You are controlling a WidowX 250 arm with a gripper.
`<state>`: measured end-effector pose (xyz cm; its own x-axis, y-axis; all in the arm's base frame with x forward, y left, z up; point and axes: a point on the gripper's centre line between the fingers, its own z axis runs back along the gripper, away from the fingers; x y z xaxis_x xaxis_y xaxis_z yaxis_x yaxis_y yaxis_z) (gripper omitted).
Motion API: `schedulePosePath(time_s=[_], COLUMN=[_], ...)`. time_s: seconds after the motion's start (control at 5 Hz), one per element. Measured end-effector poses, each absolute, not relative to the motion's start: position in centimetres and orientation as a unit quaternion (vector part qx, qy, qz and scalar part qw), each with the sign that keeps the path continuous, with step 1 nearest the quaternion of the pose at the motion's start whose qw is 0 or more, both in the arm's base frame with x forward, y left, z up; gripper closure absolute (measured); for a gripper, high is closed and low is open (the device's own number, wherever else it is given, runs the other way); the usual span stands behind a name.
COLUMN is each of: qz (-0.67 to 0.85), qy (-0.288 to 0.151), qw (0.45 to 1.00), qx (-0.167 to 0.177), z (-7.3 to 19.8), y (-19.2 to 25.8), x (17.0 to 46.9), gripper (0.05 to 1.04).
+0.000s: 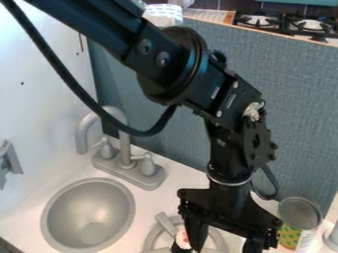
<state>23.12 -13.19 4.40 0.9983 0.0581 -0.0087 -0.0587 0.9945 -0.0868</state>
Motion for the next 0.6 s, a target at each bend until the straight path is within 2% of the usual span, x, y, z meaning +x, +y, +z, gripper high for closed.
schedulePosePath(time_s=[0.2, 0.6], qz=[0.029, -0.013], qy=[0.014, 0.007], qw=[0.999, 1.0], qx=[-0.037, -0.027], z=[3.75, 3.27], y=[-13.02, -12.48], x=[22.83, 22.51], gripper=[0.079, 0.079])
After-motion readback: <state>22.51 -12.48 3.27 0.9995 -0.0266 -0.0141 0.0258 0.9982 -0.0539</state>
